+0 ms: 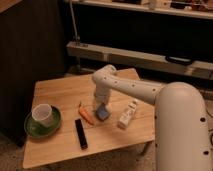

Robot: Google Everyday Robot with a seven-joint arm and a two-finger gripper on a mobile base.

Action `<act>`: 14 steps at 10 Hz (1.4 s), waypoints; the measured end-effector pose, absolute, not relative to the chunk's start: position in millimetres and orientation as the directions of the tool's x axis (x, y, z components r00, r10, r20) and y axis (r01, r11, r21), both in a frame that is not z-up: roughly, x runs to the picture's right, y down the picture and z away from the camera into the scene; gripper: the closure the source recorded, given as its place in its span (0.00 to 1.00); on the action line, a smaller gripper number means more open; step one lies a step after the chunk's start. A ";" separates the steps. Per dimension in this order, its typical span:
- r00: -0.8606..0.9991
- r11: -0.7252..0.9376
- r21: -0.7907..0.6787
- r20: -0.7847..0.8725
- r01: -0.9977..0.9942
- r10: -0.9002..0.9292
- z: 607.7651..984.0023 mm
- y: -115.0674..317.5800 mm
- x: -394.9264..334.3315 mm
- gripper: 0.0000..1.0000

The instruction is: Place the white sponge in the ceramic cup

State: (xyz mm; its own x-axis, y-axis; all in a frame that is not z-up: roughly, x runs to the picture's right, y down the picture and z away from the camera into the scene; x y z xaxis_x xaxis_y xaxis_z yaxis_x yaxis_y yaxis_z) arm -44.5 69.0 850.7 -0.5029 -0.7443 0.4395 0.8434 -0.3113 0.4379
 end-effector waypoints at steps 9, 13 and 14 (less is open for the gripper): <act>-0.571 -0.388 0.624 0.115 0.678 -0.813 641.8 -31.5 -248.5 1.00; -0.615 -0.434 0.691 0.019 0.578 -0.788 590.1 3.1 -339.2 1.00; -0.624 -0.439 0.703 0.009 0.560 -0.782 587.4 17.3 -355.1 1.00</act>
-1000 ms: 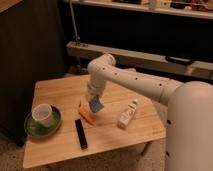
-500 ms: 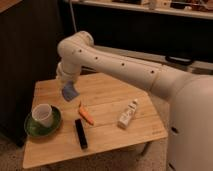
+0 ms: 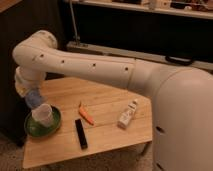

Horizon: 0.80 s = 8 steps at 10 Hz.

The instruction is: Place the white sponge in the ceramic cup

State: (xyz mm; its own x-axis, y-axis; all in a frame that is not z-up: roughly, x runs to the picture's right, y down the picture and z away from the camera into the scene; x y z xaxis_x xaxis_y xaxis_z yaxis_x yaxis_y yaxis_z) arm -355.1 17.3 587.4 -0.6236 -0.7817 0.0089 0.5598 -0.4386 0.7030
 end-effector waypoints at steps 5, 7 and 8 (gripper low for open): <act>-0.635 -0.444 0.716 -0.002 0.538 -0.773 640.8 74.4 -386.3 1.00; -0.632 -0.442 0.711 0.005 0.547 -0.775 668.8 68.7 -381.2 1.00; -0.629 -0.439 0.705 0.012 0.556 -0.777 683.8 61.2 -376.5 1.00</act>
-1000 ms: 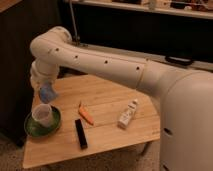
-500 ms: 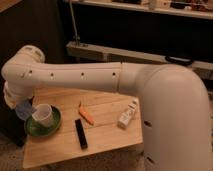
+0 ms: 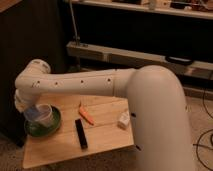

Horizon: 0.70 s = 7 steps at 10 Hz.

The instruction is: Place the white sponge in the ceramic cup

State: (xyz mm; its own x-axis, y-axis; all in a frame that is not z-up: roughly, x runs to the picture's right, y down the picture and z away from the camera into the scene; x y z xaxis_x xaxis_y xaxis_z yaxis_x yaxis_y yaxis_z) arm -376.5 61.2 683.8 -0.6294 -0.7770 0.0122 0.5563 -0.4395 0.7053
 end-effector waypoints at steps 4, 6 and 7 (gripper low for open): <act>-0.620 -0.411 0.707 0.049 0.575 -0.783 711.0 49.3 -369.5 0.96; -0.632 -0.417 0.710 0.050 0.567 -0.774 713.9 53.9 -366.6 0.77; -0.639 -0.424 0.711 0.045 0.561 -0.768 712.7 56.0 -367.4 0.66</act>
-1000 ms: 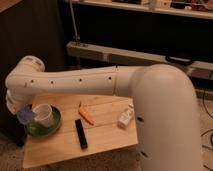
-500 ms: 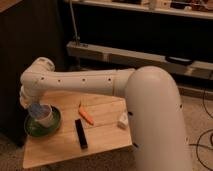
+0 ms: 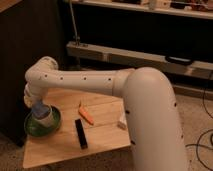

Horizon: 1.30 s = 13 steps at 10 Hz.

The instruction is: Place the white sponge in the ceramic cup

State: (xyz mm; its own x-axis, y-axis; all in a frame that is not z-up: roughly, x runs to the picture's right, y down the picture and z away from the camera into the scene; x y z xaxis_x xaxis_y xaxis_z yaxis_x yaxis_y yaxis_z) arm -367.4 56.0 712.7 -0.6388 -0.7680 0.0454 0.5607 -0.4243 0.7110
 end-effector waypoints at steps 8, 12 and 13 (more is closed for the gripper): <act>-0.641 -0.427 0.705 0.050 0.566 -0.766 717.2 56.5 -351.3 0.20; -0.602 -0.417 0.667 0.060 0.617 -0.796 712.6 43.5 -337.3 0.20; -0.590 -0.407 0.662 0.065 0.629 -0.805 711.8 40.3 -334.9 0.20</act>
